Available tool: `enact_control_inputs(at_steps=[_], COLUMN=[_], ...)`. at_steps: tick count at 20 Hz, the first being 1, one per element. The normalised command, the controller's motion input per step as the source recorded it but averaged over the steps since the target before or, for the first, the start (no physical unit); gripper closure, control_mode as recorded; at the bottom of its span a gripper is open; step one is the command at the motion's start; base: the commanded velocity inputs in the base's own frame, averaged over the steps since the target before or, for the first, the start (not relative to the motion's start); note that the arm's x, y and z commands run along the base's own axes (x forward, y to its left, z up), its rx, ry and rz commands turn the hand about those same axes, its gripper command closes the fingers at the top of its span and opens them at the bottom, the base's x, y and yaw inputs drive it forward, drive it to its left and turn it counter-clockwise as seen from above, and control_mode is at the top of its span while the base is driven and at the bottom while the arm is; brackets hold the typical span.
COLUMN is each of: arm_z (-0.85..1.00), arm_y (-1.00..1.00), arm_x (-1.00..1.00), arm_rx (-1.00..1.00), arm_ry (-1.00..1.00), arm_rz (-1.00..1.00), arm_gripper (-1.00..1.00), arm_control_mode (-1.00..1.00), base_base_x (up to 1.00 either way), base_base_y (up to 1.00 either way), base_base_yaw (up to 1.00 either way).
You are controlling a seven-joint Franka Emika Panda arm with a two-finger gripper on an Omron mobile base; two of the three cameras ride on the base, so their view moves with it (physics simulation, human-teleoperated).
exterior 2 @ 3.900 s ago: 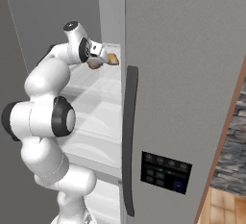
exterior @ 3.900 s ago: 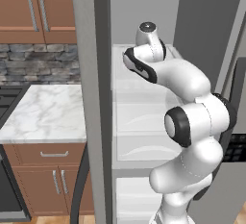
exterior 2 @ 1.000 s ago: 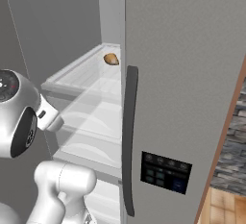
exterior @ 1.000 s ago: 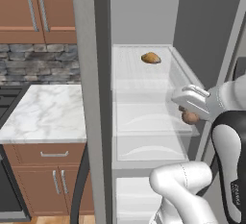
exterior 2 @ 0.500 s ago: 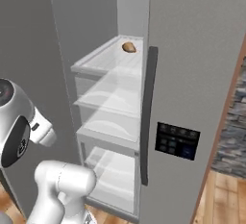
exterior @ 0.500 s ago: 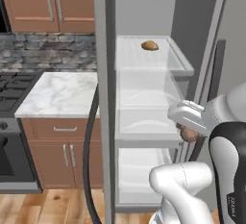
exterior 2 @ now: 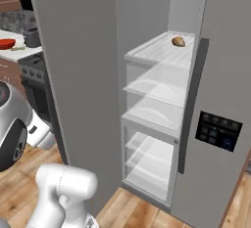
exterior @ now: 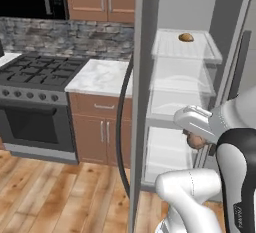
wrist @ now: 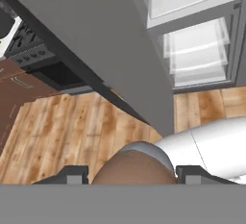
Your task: Pick the egg and butter from the fridge and place them by the bowl for mixing.
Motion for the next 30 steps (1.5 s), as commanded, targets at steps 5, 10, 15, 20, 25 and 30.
enact_control_inputs(at_steps=[5,10,15,20,25,30], arm_z=[0.00,0.00,0.00,0.00,0.00,0.00], arm_y=[0.00,0.00,0.00,0.00,0.00,0.00], arm_x=[0.00,0.00,0.00,0.00,0.00,0.00], arm_rx=[0.00,0.00,0.00,0.00,0.00,0.00], arm_ry=[0.00,0.00,0.00,0.00,0.00,0.00], arm_rz=[0.00,0.00,0.00,0.00,0.00,0.00], arm_gripper=[1.00,1.00,1.00,1.00,1.00,1.00], arm_control_mode=[1.00,1.00,1.00,1.00,1.00,1.00], base_base_x=[-1.00,-1.00,-0.98,-1.00,-0.94,-0.96], base_base_y=[0.00,0.00,0.00,-0.68,-0.73,-0.15], base_base_yaw=[0.59,0.65,0.69,0.59,0.61,0.69])
